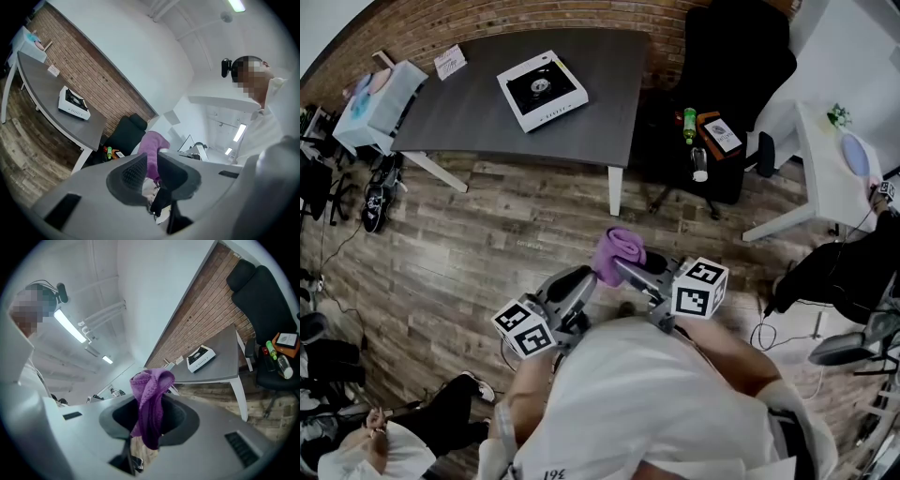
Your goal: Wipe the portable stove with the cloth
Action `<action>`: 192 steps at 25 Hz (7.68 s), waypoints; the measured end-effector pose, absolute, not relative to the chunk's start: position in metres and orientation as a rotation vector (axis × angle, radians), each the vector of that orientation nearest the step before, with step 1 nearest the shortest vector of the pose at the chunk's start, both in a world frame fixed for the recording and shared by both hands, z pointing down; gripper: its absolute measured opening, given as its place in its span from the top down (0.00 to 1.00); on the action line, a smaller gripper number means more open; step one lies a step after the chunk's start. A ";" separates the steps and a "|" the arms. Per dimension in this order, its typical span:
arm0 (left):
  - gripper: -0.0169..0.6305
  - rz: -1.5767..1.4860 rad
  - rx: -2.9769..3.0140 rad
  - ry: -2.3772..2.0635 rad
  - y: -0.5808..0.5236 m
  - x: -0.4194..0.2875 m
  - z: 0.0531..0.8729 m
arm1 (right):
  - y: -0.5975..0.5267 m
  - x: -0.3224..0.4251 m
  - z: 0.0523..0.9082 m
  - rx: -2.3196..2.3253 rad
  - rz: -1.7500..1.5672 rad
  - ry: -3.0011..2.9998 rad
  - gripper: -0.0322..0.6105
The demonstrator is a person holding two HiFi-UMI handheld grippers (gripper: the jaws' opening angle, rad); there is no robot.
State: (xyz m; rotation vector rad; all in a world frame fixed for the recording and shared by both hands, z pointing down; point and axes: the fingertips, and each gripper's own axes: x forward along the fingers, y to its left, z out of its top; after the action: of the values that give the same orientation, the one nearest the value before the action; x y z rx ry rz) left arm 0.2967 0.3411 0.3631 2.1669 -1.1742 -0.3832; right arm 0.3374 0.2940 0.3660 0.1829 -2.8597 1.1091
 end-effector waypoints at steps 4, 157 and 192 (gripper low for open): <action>0.87 -0.381 2.158 -1.188 0.335 0.305 0.366 | 0.287 0.343 0.372 0.159 1.126 -2.841 0.78; 0.87 -0.359 1.844 -1.480 -0.102 -0.174 0.425 | -0.263 -0.277 0.548 -0.189 0.650 -2.060 0.77; 0.87 -0.367 1.891 -1.445 -0.105 -0.153 0.418 | -0.350 -0.167 0.547 0.048 0.160 -1.818 0.77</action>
State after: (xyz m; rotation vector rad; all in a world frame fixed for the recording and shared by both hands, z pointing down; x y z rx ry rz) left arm -0.1527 -0.1054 0.4180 1.8905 -1.4447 -0.3668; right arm -0.1671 -0.3497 0.5469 0.0482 -1.8180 0.1605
